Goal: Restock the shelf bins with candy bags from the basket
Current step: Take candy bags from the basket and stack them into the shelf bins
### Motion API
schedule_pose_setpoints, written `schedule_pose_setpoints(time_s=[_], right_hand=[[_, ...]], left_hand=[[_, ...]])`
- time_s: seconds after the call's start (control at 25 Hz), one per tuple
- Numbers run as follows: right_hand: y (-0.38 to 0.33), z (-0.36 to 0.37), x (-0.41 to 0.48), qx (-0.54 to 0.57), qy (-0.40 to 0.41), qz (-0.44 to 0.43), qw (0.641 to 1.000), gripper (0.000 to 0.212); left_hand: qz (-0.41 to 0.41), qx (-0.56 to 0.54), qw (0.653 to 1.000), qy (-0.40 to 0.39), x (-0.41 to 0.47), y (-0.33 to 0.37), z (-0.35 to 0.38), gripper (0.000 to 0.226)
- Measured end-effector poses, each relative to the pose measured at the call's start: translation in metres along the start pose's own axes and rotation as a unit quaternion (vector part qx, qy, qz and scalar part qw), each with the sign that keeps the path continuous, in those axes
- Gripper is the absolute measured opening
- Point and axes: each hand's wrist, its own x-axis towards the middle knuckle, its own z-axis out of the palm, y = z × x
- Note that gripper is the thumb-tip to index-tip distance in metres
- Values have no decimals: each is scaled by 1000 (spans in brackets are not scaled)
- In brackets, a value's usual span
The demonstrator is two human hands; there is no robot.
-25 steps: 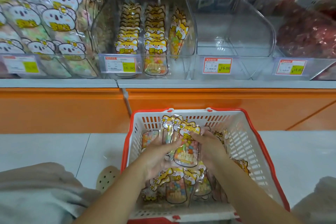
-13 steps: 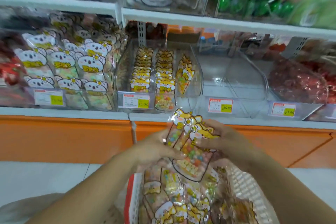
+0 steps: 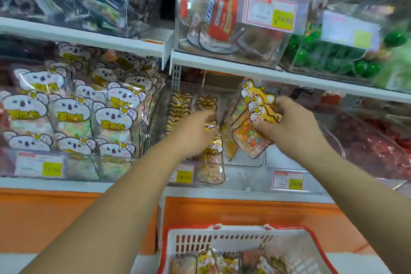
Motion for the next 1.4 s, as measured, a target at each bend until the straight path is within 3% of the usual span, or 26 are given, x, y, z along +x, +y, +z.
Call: schedule_pose_setpoints(time_s=[0.08,0.2,0.32,0.44,0.6,0.68,0.76,0.88,1.0,1.16,1.4], right_hand=[[-4,17,6,-103,-7,-3,995,35],[-4,44,16,-214,-81,29,973,30],[-4,66,21,-248,-122,70,959,29],[-5,70,28,-260,-148,79,951,50],[-3,66,29,-314,-182,-9,932,69],[2,63,31,-443,-152,-127,875,69],[11,51,39,-500,-168,-167,833,81],[24,34,52,-452,-259,-74,851,91],[25,37,56,-489,-289,-53,822,91],[19,47,58,-526,-280,-39,802,95],[20,51,53,-470,-187,-65,860,93]], left_hand=[[21,84,995,-57,11,-10,12,61],[36,144,981,-122,26,-25,25,73],[36,217,960,-173,32,-36,30,75],[28,215,959,-184,31,-42,28,74],[15,188,967,-171,27,-47,19,74],[22,193,967,-166,25,-48,18,74],[28,187,969,-159,25,-49,18,74],[20,172,972,-159,25,-51,17,78],[19,173,972,-161,24,-49,14,82],[14,170,973,-157,24,-49,13,82],[7,148,976,-156,21,-51,10,80]])
